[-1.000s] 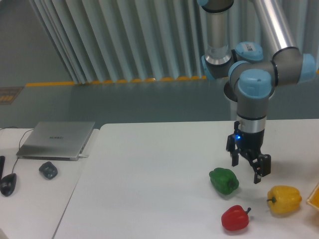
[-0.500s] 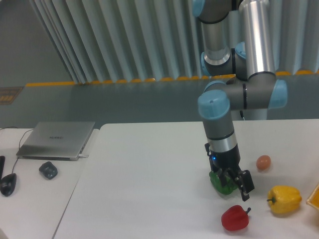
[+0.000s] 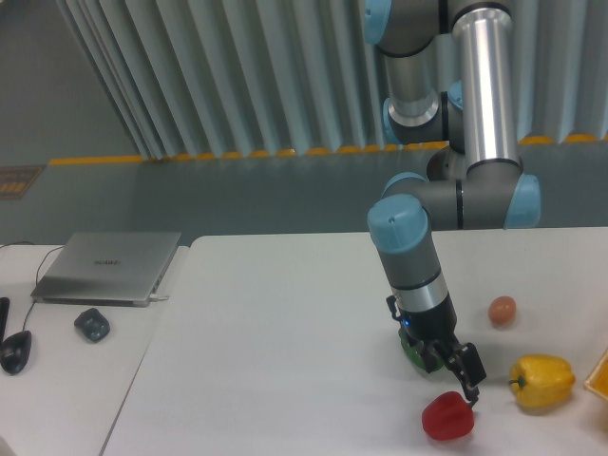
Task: Place the red peppers in a basket
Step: 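Move the open gripper over the red bell pepper and lower it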
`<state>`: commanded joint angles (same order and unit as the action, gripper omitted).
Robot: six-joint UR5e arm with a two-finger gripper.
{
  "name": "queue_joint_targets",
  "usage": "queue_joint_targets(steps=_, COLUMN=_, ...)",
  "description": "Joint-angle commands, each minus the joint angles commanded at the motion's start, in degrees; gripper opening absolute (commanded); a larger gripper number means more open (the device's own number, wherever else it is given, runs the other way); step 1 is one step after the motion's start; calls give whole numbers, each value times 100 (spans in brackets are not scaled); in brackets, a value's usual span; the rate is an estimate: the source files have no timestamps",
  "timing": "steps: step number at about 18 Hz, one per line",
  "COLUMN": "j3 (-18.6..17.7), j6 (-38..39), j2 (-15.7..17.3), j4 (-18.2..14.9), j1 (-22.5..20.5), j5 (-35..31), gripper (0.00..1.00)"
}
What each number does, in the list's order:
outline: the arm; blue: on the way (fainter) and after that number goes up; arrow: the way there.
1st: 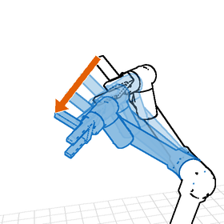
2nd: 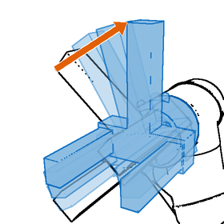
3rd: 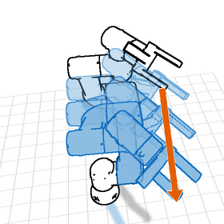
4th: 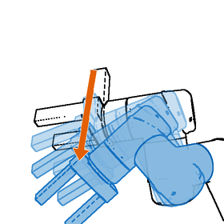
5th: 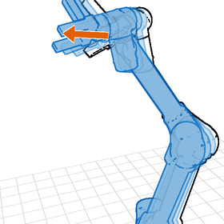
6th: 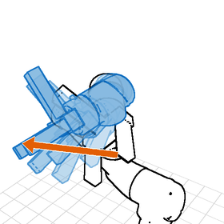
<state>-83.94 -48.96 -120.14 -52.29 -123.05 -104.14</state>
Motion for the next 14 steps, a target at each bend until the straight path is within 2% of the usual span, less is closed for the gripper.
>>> queue_joint_targets(steps=14, j3=176, j6=316, j2=-281, j4=9, j1=149, j5=-273, gripper=100)
